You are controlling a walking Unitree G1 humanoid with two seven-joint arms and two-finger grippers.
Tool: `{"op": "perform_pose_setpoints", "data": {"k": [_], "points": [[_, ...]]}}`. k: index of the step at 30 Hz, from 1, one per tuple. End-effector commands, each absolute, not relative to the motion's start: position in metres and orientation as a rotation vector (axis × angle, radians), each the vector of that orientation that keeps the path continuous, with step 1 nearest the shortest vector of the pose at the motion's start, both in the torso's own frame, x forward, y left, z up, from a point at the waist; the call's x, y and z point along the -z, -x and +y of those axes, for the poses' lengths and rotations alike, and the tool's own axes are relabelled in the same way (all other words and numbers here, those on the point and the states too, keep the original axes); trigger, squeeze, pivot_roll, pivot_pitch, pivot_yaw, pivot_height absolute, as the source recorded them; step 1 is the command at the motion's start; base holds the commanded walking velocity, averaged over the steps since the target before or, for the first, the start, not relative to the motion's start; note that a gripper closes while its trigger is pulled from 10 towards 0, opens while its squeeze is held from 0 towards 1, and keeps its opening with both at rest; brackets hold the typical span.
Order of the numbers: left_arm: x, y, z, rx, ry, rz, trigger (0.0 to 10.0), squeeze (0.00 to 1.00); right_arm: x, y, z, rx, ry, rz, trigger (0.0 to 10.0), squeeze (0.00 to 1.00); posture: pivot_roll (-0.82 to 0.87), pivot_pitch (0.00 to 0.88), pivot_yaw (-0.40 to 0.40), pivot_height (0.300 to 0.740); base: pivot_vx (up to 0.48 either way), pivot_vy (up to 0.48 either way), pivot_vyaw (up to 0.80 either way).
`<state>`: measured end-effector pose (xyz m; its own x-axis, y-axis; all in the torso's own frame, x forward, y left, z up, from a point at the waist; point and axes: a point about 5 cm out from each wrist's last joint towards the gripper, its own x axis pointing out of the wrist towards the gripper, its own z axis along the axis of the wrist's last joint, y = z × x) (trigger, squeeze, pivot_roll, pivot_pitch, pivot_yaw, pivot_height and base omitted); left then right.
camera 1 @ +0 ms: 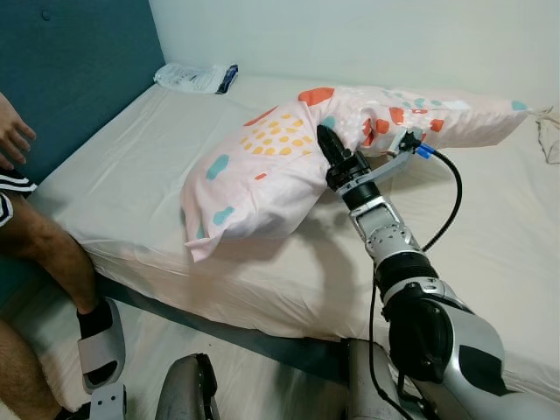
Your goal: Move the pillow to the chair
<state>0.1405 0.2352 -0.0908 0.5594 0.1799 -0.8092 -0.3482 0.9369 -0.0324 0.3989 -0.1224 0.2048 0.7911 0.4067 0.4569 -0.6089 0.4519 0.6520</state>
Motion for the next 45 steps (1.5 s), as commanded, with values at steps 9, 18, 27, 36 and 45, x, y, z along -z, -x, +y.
{"op": "perform_pose_setpoints", "data": {"k": [9,18,27,36,45], "points": [[0.098,-0.126,0.228,-0.321,0.191,0.997,10.0,0.00,-0.198,-0.394,-0.099,-0.723,-0.868,-0.207,0.0,0.00,0.02,0.030,0.006,0.576,0.000,0.000,0.00],[0.090,-0.137,0.247,-0.398,0.141,0.936,10.0,0.00,-0.183,-0.390,-0.088,-0.732,-0.835,-0.130,0.0,0.00,0.03,0.024,-0.003,0.618,0.000,0.000,0.00],[0.089,-0.136,0.251,-0.415,0.117,0.946,10.0,0.00,-0.168,-0.385,-0.079,-0.741,-0.801,-0.069,0.0,0.00,0.03,0.025,-0.004,0.652,0.000,0.000,0.00],[0.093,-0.128,0.247,-0.416,0.119,0.992,10.0,0.00,-0.167,-0.384,-0.078,-0.745,-0.789,-0.061,0.0,0.00,0.03,0.026,-0.007,0.695,0.000,0.000,0.00],[0.097,-0.123,0.242,-0.409,0.121,1.031,10.0,0.00,-0.167,-0.385,-0.079,-0.741,-0.780,-0.058,0.0,0.00,0.02,0.025,-0.014,0.738,-0.209,0.000,0.00]]}}
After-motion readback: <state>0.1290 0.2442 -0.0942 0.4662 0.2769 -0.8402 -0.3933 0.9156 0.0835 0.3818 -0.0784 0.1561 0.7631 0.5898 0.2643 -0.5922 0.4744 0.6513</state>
